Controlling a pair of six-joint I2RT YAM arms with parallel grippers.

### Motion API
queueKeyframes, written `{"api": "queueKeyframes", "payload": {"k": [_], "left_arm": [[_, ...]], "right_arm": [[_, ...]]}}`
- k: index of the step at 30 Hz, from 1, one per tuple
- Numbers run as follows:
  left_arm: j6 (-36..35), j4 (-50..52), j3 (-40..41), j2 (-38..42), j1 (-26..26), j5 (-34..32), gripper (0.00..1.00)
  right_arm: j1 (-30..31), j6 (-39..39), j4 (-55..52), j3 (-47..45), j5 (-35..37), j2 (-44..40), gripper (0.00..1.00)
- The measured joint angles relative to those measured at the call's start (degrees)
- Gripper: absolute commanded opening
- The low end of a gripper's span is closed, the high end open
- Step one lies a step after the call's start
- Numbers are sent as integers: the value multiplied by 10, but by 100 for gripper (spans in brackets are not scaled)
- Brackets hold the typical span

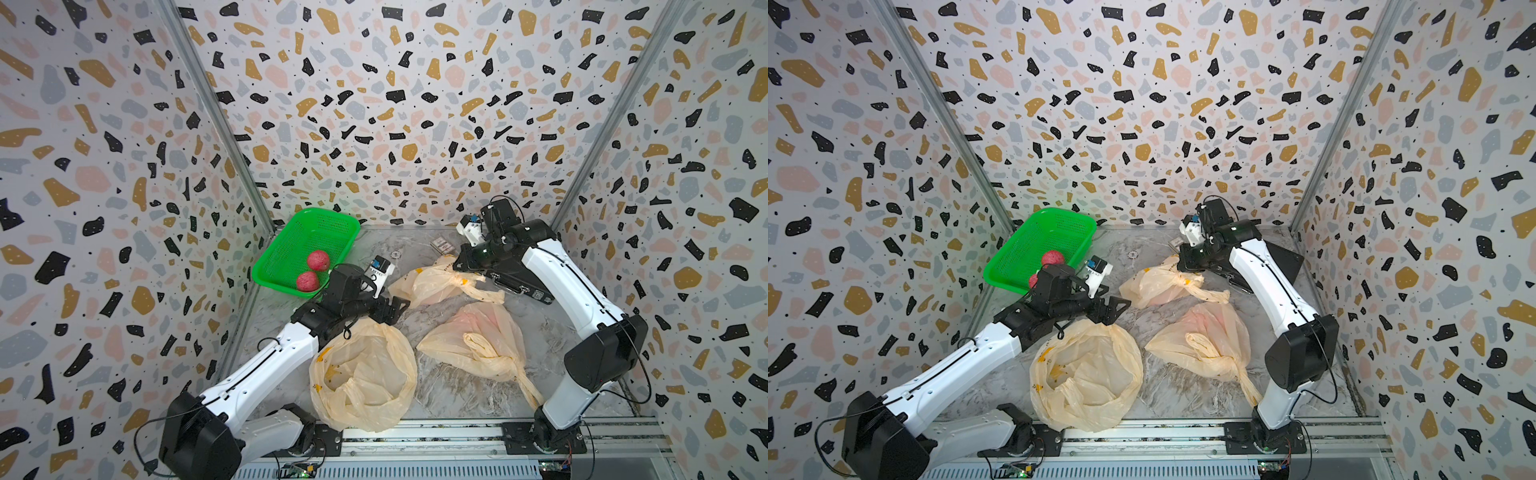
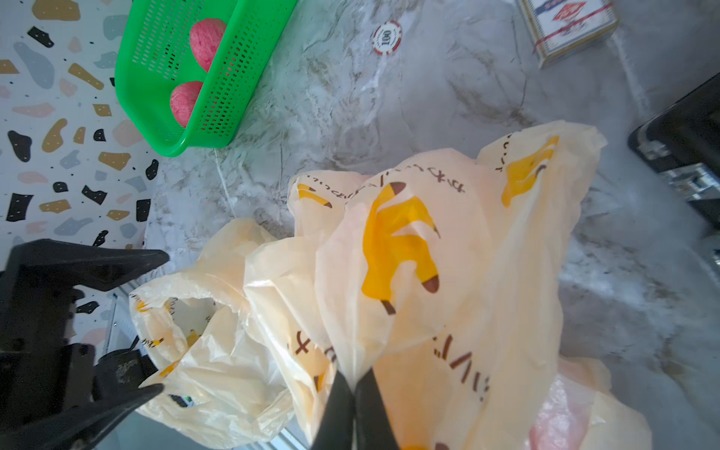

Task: Untie the knot of a plastic bag & take out the apple
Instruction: Move the plastic bag to the center of the board.

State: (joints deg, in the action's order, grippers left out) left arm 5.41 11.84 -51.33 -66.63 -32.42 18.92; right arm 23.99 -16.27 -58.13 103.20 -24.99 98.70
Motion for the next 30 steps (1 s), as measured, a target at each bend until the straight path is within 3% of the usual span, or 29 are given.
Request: {"api": "queueKeyframes", "payload": {"k": [9, 16, 23, 30], "left_arm": [[-63, -55, 14, 0, -67, -45, 92], [-111, -90, 14, -35, -112, -95, 80], [-166, -141, 14, -62, -123, -194, 86], [-208, -209, 14, -108, -124, -225, 85]], "right_arm": [[36, -22, -19, 3, -27, 46, 0], [47, -31, -19, 18, -41, 49, 0], [52, -33, -19, 19, -52, 49, 0], [54, -35, -19, 19, -61, 49, 0]]}}
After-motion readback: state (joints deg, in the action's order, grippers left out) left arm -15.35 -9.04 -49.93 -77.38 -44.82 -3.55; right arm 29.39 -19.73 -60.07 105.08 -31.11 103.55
